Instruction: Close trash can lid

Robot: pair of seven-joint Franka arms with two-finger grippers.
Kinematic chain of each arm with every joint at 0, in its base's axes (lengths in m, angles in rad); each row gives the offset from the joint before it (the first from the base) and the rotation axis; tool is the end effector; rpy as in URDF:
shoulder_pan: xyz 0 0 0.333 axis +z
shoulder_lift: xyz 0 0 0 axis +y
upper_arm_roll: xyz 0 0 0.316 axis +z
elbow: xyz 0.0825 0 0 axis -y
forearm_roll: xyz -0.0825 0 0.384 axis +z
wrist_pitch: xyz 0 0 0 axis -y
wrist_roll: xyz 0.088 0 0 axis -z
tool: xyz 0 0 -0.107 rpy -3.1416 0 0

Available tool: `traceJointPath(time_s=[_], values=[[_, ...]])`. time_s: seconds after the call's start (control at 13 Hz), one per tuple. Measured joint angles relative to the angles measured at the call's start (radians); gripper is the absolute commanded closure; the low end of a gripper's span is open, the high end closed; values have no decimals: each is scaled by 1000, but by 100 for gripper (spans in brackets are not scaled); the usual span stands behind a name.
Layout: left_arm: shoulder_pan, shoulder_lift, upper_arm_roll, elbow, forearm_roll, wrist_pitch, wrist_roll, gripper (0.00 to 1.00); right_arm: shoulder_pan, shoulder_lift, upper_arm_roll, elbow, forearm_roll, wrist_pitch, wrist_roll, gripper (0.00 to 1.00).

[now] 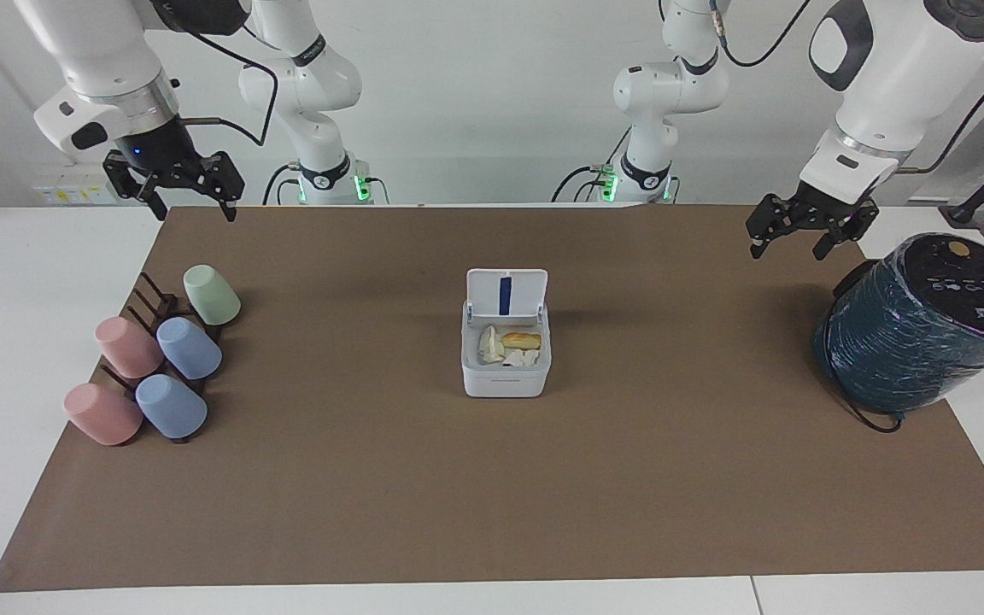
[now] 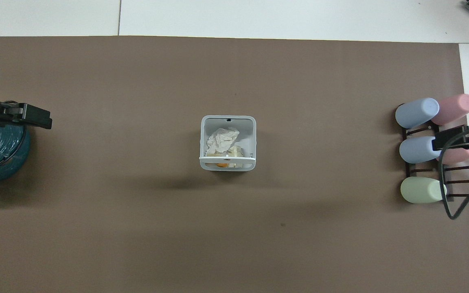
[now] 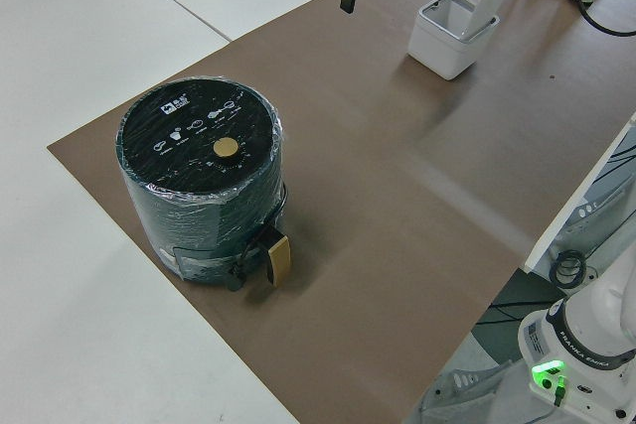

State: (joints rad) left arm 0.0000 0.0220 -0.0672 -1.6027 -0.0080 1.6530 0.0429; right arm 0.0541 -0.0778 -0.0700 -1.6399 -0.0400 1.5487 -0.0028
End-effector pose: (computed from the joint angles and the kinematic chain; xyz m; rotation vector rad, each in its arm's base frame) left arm 0.5670 -0.0385 0.6044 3.1268 -0.1714 0.0442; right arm 0.5274 -0.0143 0.6321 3.1070 -0.0209 -0.0216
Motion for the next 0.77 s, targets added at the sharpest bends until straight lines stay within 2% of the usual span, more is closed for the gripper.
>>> traceJointPath(time_s=[0.54,0.62,0.69,0.77], values=[[-20,-3,-13,-10,0,-4,-5,0,0,0,0,0,0,0,0,0],[-45,-10,-16,-26,0,-5,-32,12,0,0,0,0,0,0,0,0],[-79,-20,-19,-49,-1,-6,-88,30,0,0,0,0,0,0,0,0],[-116,-31,-23,-73,-1,-6,-142,44,0,0,0,0,0,0,0,0]])
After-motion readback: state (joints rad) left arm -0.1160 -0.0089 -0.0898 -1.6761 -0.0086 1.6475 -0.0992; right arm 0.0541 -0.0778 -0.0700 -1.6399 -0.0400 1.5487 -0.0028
